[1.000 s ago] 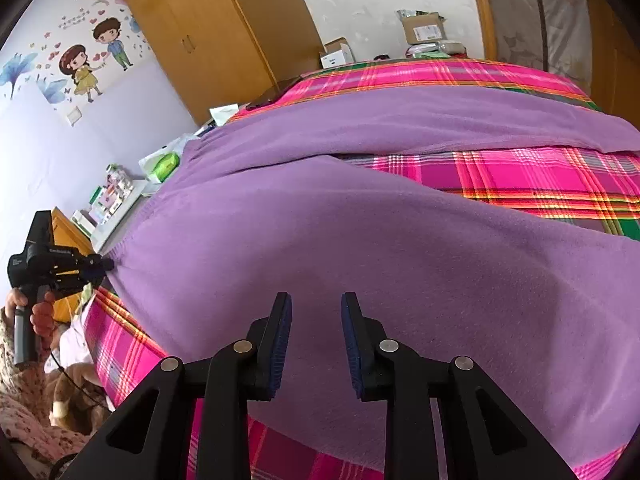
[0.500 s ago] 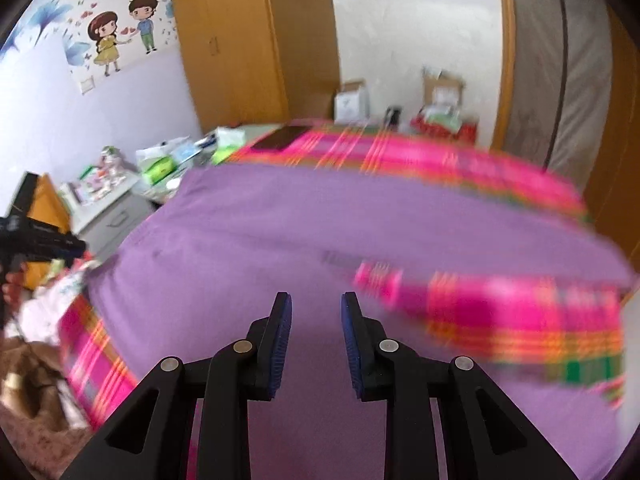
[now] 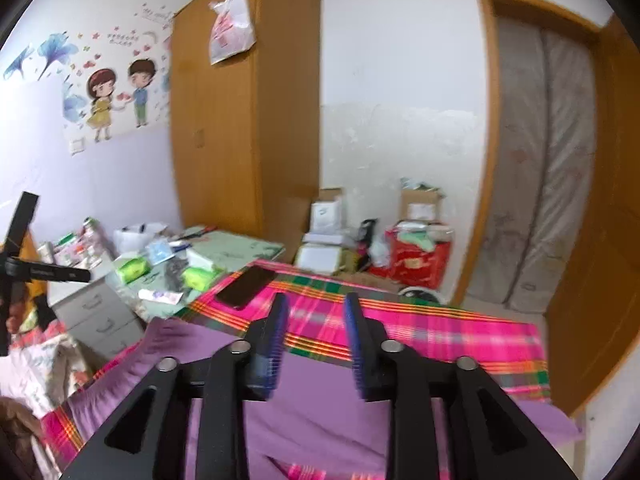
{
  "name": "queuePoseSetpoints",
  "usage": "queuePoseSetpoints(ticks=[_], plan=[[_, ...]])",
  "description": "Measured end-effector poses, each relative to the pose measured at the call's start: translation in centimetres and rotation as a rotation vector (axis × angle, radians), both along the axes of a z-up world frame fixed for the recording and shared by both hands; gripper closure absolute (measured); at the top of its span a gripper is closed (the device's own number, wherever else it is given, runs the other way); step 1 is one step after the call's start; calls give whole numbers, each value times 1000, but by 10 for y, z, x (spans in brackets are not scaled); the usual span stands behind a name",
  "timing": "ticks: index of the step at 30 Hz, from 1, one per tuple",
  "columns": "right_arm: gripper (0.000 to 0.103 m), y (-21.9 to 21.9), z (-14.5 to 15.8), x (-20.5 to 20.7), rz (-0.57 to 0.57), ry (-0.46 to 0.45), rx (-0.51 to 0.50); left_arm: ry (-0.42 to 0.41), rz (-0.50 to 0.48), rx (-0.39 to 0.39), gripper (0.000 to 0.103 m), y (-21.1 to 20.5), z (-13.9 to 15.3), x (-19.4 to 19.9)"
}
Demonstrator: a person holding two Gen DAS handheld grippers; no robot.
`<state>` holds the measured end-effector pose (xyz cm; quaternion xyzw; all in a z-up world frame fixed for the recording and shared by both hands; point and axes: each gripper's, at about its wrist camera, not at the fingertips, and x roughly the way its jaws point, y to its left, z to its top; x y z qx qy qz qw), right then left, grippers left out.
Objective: Fold clothes
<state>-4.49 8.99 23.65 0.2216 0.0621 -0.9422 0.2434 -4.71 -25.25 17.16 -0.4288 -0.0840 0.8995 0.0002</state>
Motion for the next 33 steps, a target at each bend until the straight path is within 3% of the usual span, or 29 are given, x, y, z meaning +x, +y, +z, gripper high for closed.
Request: queuePoseSetpoints(ticks=[3,7,13,17,22,33], plan=[[54,-18,-34,-41,42,-129,67,-73,-54,-42,76,14,-30,-30],[54,-39,-80,-65,84,-176,156,-151,-99,-103,76,27,-66,-67],[54,-64,-138,-101,184,-274,195,-210,-126,-74,76,29,-103,-98],[54,-74,-170,-128,175,-344,218,-238,-134,-79,76,25,-119,-110],[54,-85,-190,-145,175,-356,261,-258,-135,-165,76,22,-138,-124],[53,-123,-215,-160,255,-341,370,-254,-159,-221,74,20,-152,-136]])
